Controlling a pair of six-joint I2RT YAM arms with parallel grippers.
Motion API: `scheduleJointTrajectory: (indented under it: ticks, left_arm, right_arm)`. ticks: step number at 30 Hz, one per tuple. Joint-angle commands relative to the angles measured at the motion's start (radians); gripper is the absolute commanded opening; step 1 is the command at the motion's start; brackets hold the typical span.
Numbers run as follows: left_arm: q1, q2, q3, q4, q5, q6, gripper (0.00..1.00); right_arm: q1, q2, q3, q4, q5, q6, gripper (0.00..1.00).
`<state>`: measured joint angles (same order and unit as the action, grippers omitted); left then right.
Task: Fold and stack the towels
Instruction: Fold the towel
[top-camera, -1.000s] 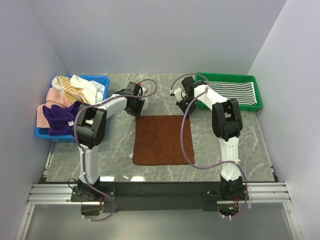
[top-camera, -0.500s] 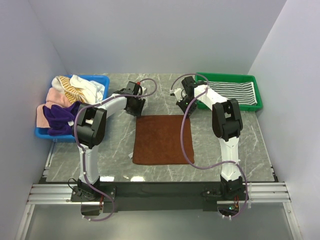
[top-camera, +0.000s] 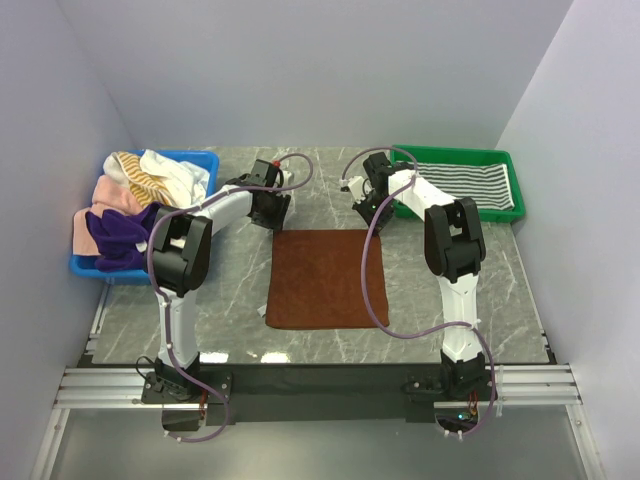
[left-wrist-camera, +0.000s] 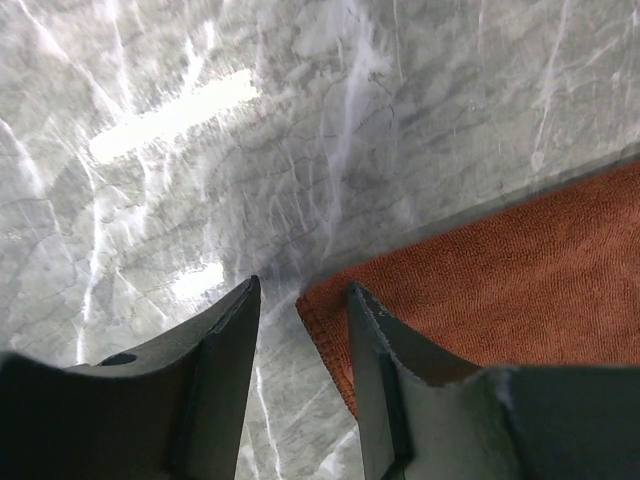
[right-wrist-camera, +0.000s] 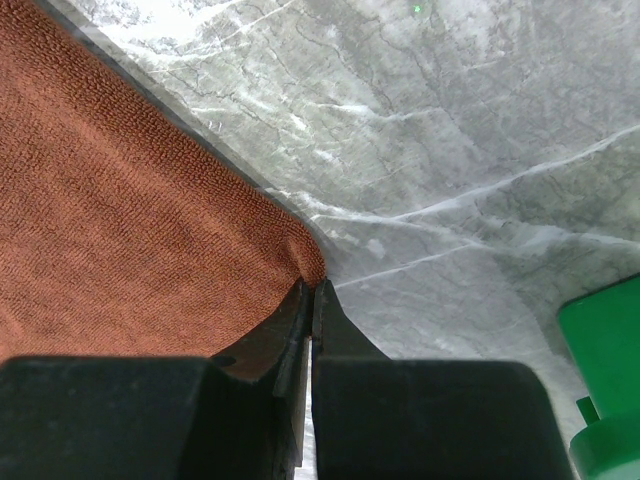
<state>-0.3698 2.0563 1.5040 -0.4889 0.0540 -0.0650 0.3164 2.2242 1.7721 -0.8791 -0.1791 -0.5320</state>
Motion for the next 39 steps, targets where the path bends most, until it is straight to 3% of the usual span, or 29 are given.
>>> scheduleJointTrajectory:
  ticks: [1,12,21,23,39]
  left_arm:
    - [0.002,0.004,0.022,-0.010,0.039,0.013,0.46]
    - [-0.001,0.059,0.002,-0.046,-0.046,-0.009,0.38]
    - [-0.001,0.108,0.001,-0.054,-0.046,-0.010,0.04]
    - [-0.001,0.105,-0.001,-0.053,-0.048,-0.009,0.01]
    - [0.002,0.021,0.091,0.018,-0.049,0.039,0.01]
  right_arm:
    - [-0.005,-0.005,-0.023,0.042,0.056,-0.003,0.00]
    - [-0.005,-0.006,-0.030,0.046,0.075,0.000,0.00]
    - [-0.004,-0.008,-0.031,0.055,0.078,0.003,0.00]
    - [-0.004,-0.008,-0.030,0.065,0.093,0.006,0.00]
    - [-0.004,-0.116,-0.105,0.281,0.245,0.046,0.00]
